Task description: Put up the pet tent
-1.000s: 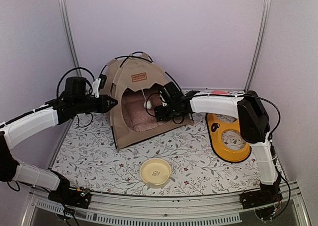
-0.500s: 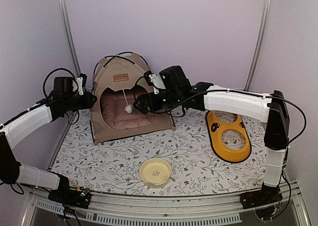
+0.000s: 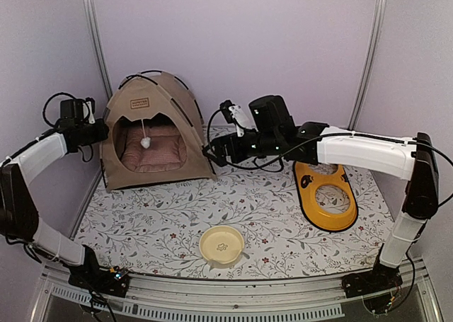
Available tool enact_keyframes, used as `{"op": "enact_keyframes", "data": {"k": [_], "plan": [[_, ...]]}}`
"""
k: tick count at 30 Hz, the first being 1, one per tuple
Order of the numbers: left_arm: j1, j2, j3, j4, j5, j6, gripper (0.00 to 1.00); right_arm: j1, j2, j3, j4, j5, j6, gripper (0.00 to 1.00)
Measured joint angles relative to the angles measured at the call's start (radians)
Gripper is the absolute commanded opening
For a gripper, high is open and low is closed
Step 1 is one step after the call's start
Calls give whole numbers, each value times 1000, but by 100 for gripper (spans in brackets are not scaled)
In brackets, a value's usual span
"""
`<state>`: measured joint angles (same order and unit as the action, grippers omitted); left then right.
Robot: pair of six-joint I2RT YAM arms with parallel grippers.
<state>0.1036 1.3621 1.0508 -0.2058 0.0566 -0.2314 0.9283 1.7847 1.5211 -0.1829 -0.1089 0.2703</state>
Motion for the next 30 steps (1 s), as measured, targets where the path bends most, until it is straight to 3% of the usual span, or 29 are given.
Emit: {"op": "enact_keyframes", "data": {"k": [9,18,30], "plan": [[66,27,34,-27,-35,1,53,-35,-79,-123,23,6,2,99],[63,-31,65,-42,-42,13,99,-134,-130,-219,27,5,31,99],[-66,-192,65,-45,-40,11,99,-207,-218,-309,36,17,76,99]]}}
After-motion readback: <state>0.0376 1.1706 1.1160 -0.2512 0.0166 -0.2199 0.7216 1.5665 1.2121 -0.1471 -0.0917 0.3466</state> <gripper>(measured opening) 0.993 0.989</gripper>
